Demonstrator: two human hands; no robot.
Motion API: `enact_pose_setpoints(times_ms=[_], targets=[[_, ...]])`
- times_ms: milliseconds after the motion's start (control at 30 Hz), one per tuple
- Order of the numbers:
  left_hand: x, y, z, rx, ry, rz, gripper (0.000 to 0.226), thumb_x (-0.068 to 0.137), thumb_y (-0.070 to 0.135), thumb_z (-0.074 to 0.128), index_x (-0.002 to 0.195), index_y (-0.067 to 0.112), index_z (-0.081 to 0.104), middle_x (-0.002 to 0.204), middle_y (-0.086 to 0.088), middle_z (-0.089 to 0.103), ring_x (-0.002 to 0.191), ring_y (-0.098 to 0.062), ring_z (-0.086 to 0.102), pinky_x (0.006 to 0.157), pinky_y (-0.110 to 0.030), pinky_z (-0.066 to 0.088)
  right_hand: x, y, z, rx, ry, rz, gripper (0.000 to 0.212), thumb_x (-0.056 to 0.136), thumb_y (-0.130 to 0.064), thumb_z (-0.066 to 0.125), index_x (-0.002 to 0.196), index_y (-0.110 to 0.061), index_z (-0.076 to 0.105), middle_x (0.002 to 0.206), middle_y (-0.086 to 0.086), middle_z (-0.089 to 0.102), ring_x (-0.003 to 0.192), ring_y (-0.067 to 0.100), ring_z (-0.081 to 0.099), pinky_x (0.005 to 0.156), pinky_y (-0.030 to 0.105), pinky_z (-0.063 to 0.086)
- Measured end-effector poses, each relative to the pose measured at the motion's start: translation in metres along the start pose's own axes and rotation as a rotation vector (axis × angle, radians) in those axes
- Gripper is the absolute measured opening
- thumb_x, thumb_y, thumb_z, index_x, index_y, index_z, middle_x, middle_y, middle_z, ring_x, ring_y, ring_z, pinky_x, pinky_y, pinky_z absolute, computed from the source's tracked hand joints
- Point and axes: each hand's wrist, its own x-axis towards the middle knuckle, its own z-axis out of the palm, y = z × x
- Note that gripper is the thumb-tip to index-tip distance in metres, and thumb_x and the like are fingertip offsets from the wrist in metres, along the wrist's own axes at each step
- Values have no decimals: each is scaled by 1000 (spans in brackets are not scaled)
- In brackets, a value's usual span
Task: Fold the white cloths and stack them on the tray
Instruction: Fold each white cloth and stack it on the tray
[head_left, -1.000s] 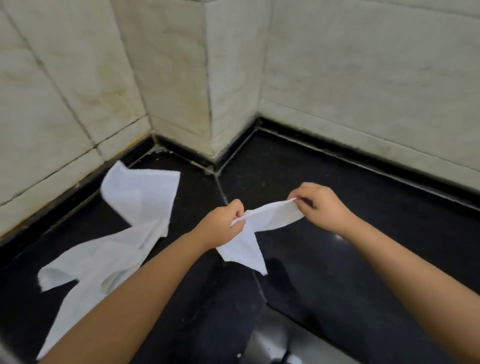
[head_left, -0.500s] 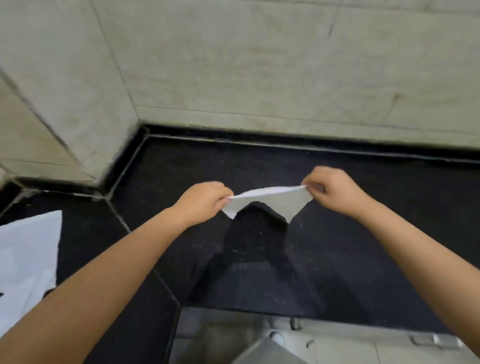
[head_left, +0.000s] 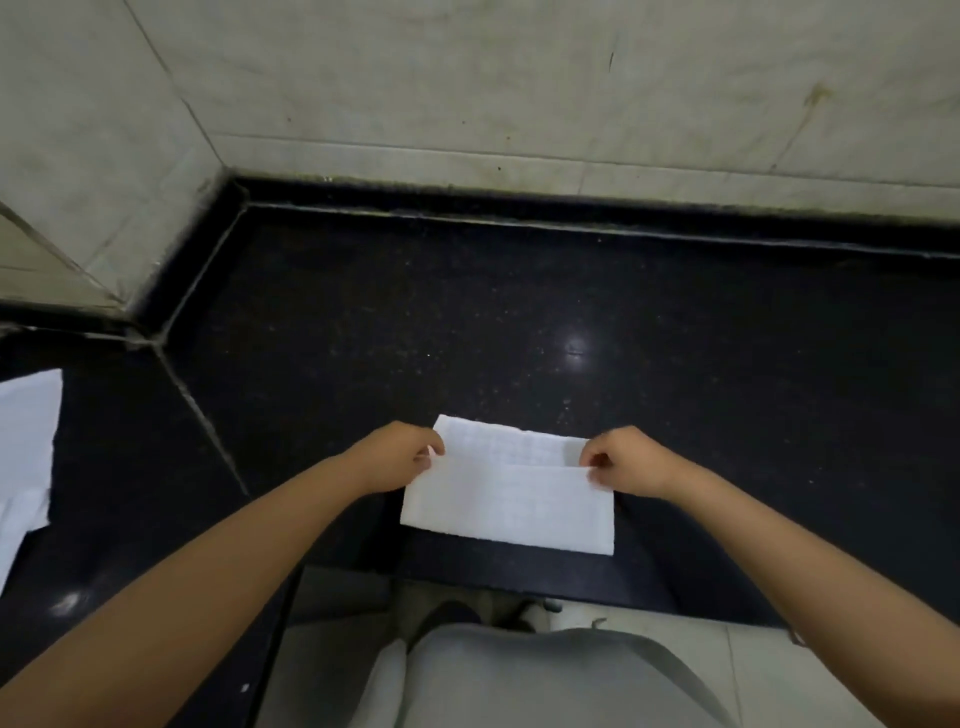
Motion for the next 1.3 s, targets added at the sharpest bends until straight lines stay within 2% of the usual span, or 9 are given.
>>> enact_pose_setpoints(times_ms=[167,400,700,833,967,1067,1167,1233,1300], targets=[[26,10,-4,109,214,-38,21,97,19,44,109,12,59,106,-8,63,92,-18,58,77,-28,45,13,13,7,-45,195,142,22,84,-5,49,95,-6,69,102,9,67,93,22,61,79,33,51],[54,3,10,142,260,32,25,97,16,43,111,8,62,117,-7,58,110,-19,51,89,-32,47,18,16,27,12,392,292,22,87,-3,49,96,-3,69,108,13,61,101,26,55,78,29,46],[57,-10,19,185,253,94,37,97,19,42,134,15,47,122,-7,54,114,-20,49,87,-31,47,30,4,26,-18,274,401,29,85,4,41,109,-1,57,113,13,54,98,29,56,78,34,48],[50,-6,0,236,208,178,31,98,22,41,120,12,60,116,-7,52,107,-18,50,83,-28,43,26,6,9,-74,237,340,27,84,0,44,99,-3,65,103,12,53,98,32,57,77,32,46],[39,-3,-45,109,390,308,21,91,14,56,106,8,70,106,-11,60,98,-25,57,82,-32,46,7,0,-30,-63,655,132,16,75,2,58,86,1,69,89,23,61,86,40,59,76,38,50],[27,-2,-72,164,668,521,17,83,15,60,89,5,74,87,-12,66,81,-24,61,68,-32,51,-11,-5,-46,-71,947,-15,14,73,-5,56,77,1,69,78,19,64,72,35,59,71,24,39],[22,-9,-63,243,630,593,31,79,25,48,79,8,74,76,-8,68,68,-23,62,60,-27,52,-12,-3,-26,-58,996,-40,21,74,-12,50,75,-2,68,80,16,64,71,33,58,70,23,37],[24,-16,-39,311,541,594,28,75,25,49,74,10,73,73,-7,68,62,-27,65,55,-28,55,-6,4,8,-92,875,25,10,71,-11,61,74,-5,69,83,16,66,74,36,62,69,31,47],[22,-16,-13,443,285,493,22,79,25,55,87,12,71,91,-8,68,81,-30,67,66,-34,56,-2,10,44,-114,682,149,14,64,-15,78,73,-8,71,88,15,68,82,38,65,72,42,51]])
